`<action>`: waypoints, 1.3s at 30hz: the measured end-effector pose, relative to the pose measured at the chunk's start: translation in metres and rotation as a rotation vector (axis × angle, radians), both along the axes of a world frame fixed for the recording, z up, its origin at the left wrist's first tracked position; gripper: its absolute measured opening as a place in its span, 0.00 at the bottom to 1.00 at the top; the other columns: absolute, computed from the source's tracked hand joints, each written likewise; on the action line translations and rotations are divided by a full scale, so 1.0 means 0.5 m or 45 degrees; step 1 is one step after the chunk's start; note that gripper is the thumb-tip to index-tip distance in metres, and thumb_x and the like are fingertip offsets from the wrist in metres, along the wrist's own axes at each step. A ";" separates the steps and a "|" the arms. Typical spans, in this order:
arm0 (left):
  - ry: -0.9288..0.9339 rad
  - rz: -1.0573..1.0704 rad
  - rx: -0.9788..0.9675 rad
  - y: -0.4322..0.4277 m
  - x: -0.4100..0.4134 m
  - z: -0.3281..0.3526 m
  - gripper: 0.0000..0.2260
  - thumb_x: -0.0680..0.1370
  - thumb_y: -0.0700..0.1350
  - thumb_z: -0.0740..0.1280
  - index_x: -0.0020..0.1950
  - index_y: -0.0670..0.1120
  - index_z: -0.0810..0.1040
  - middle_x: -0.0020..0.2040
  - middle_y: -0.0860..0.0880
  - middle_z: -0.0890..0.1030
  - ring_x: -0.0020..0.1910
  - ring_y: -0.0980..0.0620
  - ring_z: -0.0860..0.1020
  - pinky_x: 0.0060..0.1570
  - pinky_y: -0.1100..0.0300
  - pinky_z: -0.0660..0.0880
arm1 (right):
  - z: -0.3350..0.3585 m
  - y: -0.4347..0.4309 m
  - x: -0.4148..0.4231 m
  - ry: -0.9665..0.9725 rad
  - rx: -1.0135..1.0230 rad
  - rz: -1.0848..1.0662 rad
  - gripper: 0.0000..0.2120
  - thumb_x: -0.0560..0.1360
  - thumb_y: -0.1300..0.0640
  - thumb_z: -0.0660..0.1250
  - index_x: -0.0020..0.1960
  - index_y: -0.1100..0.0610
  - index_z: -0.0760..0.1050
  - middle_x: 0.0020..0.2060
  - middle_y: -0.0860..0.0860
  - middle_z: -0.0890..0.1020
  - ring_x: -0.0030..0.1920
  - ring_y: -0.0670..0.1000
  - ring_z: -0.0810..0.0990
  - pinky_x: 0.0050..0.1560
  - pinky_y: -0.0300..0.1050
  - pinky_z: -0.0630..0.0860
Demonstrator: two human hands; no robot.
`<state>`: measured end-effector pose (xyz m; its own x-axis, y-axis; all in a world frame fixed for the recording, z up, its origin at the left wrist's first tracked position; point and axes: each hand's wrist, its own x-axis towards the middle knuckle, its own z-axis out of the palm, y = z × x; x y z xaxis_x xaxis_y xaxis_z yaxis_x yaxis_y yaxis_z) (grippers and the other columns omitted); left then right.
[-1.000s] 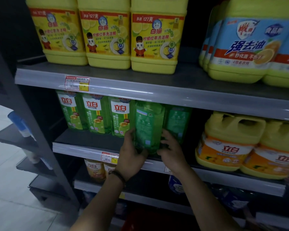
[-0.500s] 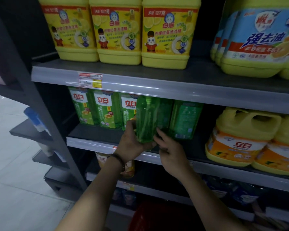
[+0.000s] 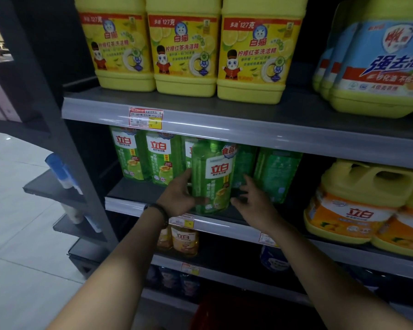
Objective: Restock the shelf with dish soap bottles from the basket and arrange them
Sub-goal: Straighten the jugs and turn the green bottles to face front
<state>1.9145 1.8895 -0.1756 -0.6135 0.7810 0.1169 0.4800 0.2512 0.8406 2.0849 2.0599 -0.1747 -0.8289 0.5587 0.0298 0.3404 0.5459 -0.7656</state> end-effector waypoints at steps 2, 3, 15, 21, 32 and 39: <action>0.000 -0.067 -0.066 -0.021 -0.018 0.017 0.35 0.70 0.50 0.83 0.75 0.55 0.73 0.68 0.57 0.81 0.68 0.52 0.79 0.69 0.46 0.77 | -0.010 -0.014 -0.016 -0.025 -0.008 0.071 0.36 0.82 0.52 0.72 0.84 0.51 0.58 0.72 0.52 0.77 0.69 0.55 0.79 0.67 0.56 0.77; 0.014 -0.071 -0.094 -0.030 -0.029 0.014 0.36 0.70 0.54 0.82 0.75 0.57 0.73 0.68 0.57 0.82 0.69 0.52 0.79 0.69 0.45 0.77 | -0.017 -0.021 -0.024 -0.010 -0.010 0.101 0.29 0.82 0.53 0.71 0.80 0.51 0.65 0.69 0.50 0.79 0.67 0.53 0.80 0.64 0.53 0.77; 0.276 0.565 0.353 -0.124 0.003 -0.076 0.32 0.76 0.42 0.78 0.76 0.56 0.68 0.57 0.60 0.81 0.55 0.67 0.80 0.55 0.65 0.81 | -0.073 -0.142 -0.085 -0.290 0.531 0.328 0.41 0.87 0.42 0.57 0.85 0.51 0.32 0.86 0.51 0.42 0.84 0.58 0.56 0.78 0.53 0.66; 0.322 0.534 0.395 -0.159 -0.021 -0.094 0.43 0.77 0.42 0.77 0.84 0.59 0.56 0.77 0.55 0.70 0.76 0.52 0.70 0.70 0.44 0.76 | -0.065 -0.192 -0.162 -0.234 0.558 0.375 0.46 0.86 0.45 0.61 0.84 0.54 0.28 0.86 0.50 0.41 0.85 0.56 0.50 0.81 0.52 0.60; 0.354 0.740 0.357 -0.215 -0.085 -0.110 0.37 0.77 0.31 0.71 0.82 0.47 0.62 0.77 0.44 0.66 0.72 0.63 0.65 0.66 0.82 0.59 | -0.040 -0.251 -0.315 -0.253 0.469 0.543 0.53 0.81 0.41 0.69 0.84 0.49 0.28 0.86 0.50 0.50 0.82 0.58 0.62 0.77 0.56 0.68; 0.355 0.876 0.289 -0.219 -0.110 -0.134 0.42 0.74 0.39 0.71 0.85 0.47 0.58 0.70 0.41 0.66 0.72 0.42 0.66 0.73 0.52 0.67 | -0.035 -0.276 -0.368 -0.262 0.425 0.607 0.58 0.77 0.40 0.73 0.84 0.49 0.29 0.85 0.52 0.53 0.82 0.58 0.60 0.76 0.59 0.69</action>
<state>1.8596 1.7801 -0.2427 -0.8761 0.1736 0.4498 0.4798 0.4052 0.7782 1.9008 1.9221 -0.1921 -0.9924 0.1135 -0.0482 0.1228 0.8731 -0.4719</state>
